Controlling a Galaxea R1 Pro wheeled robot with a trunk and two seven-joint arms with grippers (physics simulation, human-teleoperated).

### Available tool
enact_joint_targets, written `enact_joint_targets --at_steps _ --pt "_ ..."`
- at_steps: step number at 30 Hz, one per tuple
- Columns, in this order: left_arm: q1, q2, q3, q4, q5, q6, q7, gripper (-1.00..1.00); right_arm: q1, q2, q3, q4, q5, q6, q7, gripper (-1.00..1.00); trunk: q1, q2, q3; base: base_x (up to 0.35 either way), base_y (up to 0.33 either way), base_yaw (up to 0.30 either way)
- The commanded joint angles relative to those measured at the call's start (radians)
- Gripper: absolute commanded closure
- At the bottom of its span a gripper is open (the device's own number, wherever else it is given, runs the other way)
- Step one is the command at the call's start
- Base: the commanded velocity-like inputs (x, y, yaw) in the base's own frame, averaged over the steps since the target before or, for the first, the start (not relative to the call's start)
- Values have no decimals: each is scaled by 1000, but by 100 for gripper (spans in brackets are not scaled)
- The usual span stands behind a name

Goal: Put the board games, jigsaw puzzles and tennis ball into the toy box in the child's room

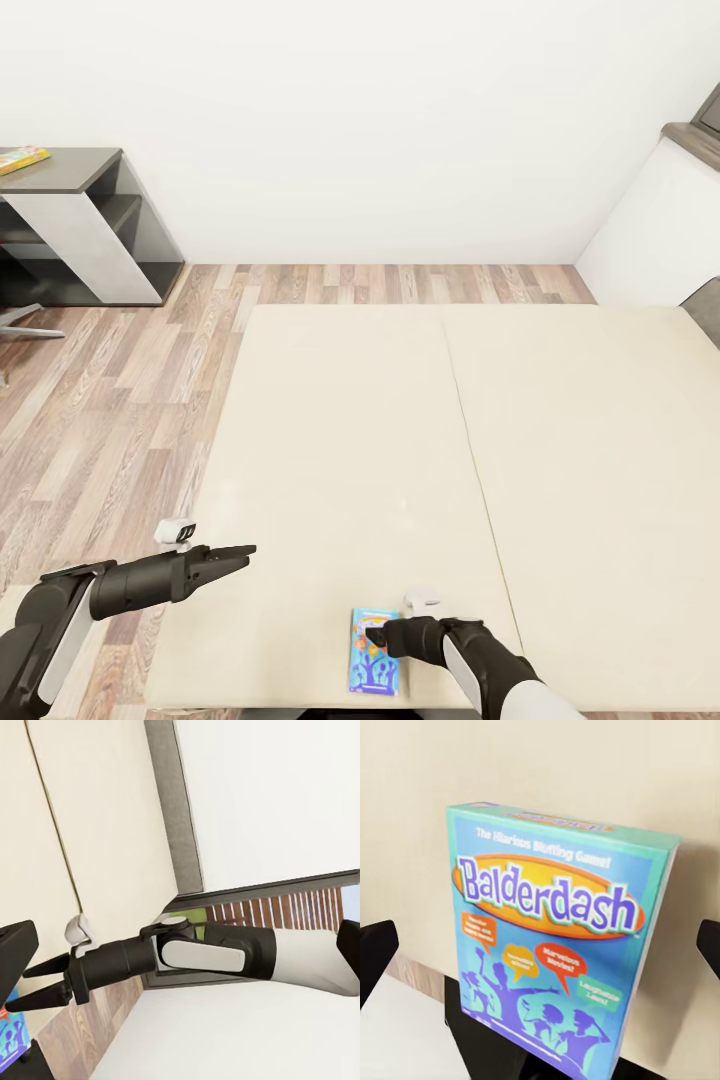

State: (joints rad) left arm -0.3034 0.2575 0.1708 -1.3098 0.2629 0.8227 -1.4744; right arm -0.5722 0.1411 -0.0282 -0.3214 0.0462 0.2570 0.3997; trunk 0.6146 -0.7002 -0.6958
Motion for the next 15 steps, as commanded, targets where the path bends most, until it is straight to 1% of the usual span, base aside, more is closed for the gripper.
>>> enact_joint_targets --at_steps 1,15 --pt "0 1 0 0 1 10 -3 -100 0 0 -3 -2 5 7 4 -100 0 -1 -1 0 0 0" --pt "0 0 0 0 2 11 -4 -100 0 -11 -4 7 -3 9 2 -100 0 -1 -1 0 0 0"
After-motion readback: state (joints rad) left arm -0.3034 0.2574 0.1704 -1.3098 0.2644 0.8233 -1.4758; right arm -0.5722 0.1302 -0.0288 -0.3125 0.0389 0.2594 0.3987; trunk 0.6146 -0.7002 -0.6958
